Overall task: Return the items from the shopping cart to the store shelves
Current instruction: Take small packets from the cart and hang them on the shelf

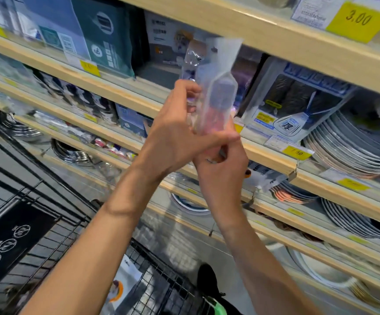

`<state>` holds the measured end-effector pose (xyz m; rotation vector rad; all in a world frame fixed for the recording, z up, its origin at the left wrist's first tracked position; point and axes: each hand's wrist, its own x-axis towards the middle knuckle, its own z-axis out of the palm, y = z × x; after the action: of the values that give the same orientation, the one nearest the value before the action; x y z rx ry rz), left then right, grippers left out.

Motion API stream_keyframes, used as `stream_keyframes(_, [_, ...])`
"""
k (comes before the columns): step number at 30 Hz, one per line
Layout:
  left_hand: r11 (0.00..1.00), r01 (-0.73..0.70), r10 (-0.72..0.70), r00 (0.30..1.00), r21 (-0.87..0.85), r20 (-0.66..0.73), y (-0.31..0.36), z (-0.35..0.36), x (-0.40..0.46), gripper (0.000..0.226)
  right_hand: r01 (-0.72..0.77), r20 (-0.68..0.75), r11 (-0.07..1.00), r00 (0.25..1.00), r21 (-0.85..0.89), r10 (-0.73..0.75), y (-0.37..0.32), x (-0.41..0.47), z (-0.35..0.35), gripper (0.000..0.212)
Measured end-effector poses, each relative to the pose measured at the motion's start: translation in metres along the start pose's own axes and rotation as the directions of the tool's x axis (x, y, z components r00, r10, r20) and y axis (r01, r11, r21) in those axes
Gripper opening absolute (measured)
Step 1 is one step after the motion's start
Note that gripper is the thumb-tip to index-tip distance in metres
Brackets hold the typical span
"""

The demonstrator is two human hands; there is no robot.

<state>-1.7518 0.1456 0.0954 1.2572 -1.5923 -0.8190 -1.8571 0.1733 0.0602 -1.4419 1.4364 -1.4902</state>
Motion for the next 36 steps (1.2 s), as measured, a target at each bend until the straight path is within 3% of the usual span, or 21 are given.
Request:
stream_keyframes(2, [0.992, -0.042, 0.034, 0.997, -0.116, -0.065, 0.008, -0.001, 0.001, 0.060, 0.146, 0.006, 0.981, 0.989, -0.131, -0.147, 0.003, -0.002, 0.005, 0.075])
stream_keyframes(4, [0.945, -0.022, -0.004, 0.997, -0.326, -0.080, 0.005, -0.009, 0.013, 0.044, 0.260, 0.036, 0.940, 0.965, -0.223, -0.259, 0.006, 0.003, 0.006, 0.072])
stream_keyframes(5, [0.936, -0.031, -0.003, 0.995, -0.351, -0.096, -0.002, -0.014, 0.023, 0.039, 0.280, 0.056, 0.927, 0.960, -0.249, -0.275, 0.006, 0.008, 0.005, 0.066])
stream_keyframes(8, [0.925, -0.008, -0.036, 0.993, -0.380, -0.109, -0.027, -0.027, 0.054, 0.039, 0.266, 0.135, 0.898, 0.963, -0.349, -0.233, 0.011, 0.026, 0.003, 0.049])
stream_keyframes(13, [0.880, 0.038, -0.069, 0.996, -0.474, -0.048, -0.043, -0.024, 0.102, 0.031, 0.254, 0.029, 0.837, 0.961, -0.485, -0.275, 0.028, 0.054, -0.007, 0.047])
stream_keyframes(16, [0.955, 0.036, -0.050, 0.998, -0.293, -0.038, -0.045, -0.021, 0.124, 0.037, 0.217, 0.008, 0.816, 0.968, -0.536, -0.252, 0.033, 0.063, -0.012, 0.047])
stream_keyframes(19, [0.997, 0.029, -0.026, 0.999, 0.077, -0.045, -0.050, -0.024, 0.133, 0.043, 0.213, 0.039, 0.761, 0.970, -0.613, -0.241, 0.036, 0.068, -0.014, 0.048])
stream_keyframes(21, [0.966, -0.008, 0.023, 0.998, 0.258, -0.055, -0.056, -0.027, 0.131, 0.050, 0.219, 0.041, 0.731, 0.967, -0.646, -0.253, 0.036, 0.070, -0.016, 0.048])
stream_keyframes(25, [0.917, -0.027, 0.062, 0.995, 0.397, -0.076, -0.061, -0.026, 0.130, 0.058, 0.222, 0.036, 0.691, 0.962, -0.688, -0.272, 0.038, 0.073, -0.013, 0.048])
stream_keyframes(29, [0.796, 0.019, -0.021, 1.000, 0.605, -0.003, -0.069, -0.019, 0.131, 0.059, 0.242, 0.081, 0.678, 0.962, -0.695, -0.260, 0.046, 0.078, -0.006, 0.042])
stream_keyframes(32, [0.859, 0.020, -0.014, 1.000, 0.512, -0.015, -0.075, -0.013, 0.119, 0.056, 0.243, 0.059, 0.676, 0.957, -0.696, -0.284, 0.046, 0.078, -0.004, 0.037])
stream_keyframes(36, [0.958, 0.007, 0.055, 0.977, 0.285, -0.207, -0.069, -0.010, 0.108, 0.056, 0.251, -0.021, 0.745, 0.942, -0.618, -0.335, 0.033, 0.078, -0.008, 0.034])
